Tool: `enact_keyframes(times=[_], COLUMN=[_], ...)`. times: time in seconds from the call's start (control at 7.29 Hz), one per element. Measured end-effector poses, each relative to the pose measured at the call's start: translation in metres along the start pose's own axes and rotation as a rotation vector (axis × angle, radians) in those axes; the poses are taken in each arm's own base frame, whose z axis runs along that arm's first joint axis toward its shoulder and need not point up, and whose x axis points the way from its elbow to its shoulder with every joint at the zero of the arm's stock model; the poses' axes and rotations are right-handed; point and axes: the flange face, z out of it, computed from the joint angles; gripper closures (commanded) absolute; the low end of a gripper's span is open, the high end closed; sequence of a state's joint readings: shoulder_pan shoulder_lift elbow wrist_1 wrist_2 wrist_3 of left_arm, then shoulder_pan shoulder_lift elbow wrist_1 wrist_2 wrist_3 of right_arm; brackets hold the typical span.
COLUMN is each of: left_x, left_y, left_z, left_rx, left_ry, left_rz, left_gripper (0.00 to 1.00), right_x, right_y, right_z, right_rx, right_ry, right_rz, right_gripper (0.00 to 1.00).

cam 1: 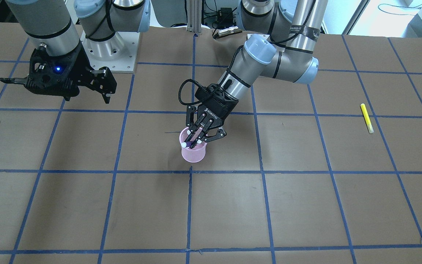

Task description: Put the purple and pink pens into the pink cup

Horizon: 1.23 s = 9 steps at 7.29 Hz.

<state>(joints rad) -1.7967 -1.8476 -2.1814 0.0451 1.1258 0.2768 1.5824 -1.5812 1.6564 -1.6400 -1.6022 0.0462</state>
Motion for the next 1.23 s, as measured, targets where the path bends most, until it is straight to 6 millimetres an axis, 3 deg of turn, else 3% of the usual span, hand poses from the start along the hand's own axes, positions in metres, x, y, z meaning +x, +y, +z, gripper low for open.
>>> enact_keyframes(times=[0.69,0.82,0.96,1.1,1.23], left_x=[0.009,0.011,0.012,0.013,0.013], left_y=[0.020,0.023,0.025,0.027,0.028], left_z=[0.007,0.005,0.005,0.006,0.007], left_rx=[-0.007,-0.010,-0.014,-0.018,-0.021], left_ry=[0.010,0.012,0.012,0.014,0.015], left_rz=[-0.020,-0.022,-0.024,-0.028,-0.043], left_gripper=[1.00,0.84,0.57,0.01,0.00], right_x=[-0.003,-0.004,-0.004,-0.004,-0.004], right_y=[0.005,0.006,0.007,0.008,0.009], right_z=[-0.005,-0.008,-0.009,-0.011,-0.012], right_rx=[0.008,0.013,0.016,0.020,0.022], right_ry=[-0.041,-0.044,-0.045,-0.045,-0.045], right_rz=[-0.077,-0.079,-0.079,-0.079,-0.079], right_gripper=[0.00,0.00,0.00,0.00,0.00])
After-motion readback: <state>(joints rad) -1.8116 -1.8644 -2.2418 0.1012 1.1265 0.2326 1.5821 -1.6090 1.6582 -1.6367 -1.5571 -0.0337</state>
